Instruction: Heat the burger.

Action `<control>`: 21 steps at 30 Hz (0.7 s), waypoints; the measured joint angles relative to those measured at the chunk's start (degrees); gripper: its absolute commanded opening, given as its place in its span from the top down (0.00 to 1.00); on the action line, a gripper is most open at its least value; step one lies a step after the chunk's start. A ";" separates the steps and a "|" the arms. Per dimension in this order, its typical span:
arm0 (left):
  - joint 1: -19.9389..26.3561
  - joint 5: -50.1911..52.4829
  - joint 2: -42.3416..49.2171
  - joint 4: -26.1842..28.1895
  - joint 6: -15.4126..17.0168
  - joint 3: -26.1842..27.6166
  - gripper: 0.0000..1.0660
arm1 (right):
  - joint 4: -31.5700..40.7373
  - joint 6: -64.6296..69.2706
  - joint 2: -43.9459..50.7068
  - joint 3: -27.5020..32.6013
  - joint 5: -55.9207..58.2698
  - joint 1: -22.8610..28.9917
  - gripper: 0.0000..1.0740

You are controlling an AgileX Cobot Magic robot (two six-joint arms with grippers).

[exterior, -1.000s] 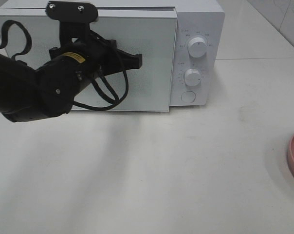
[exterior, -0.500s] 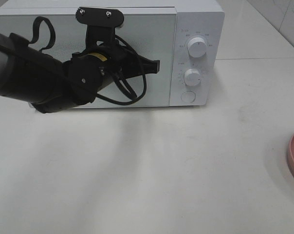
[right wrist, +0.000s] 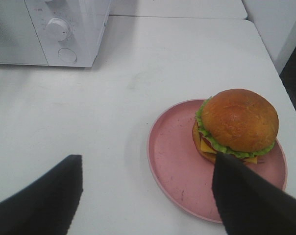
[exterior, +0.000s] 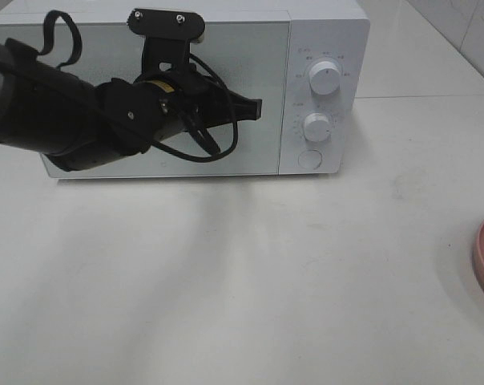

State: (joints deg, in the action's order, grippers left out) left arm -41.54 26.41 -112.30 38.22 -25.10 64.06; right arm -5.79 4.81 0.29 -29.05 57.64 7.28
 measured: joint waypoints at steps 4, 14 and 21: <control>-0.17 -5.27 1.83 0.23 -0.52 0.29 1.00 | 0.00 0.00 0.00 0.00 0.00 0.00 0.33; -0.52 -31.23 4.81 1.55 -0.57 0.46 0.06 | 0.00 0.00 0.00 0.00 0.00 0.00 0.33; -0.52 -47.78 7.68 -3.67 -0.57 0.46 0.08 | 0.00 0.00 0.00 0.00 0.00 0.00 0.33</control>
State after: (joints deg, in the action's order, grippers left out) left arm -42.06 -21.37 -104.62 34.55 -25.67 64.52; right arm -5.79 4.81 0.29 -29.05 57.64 7.28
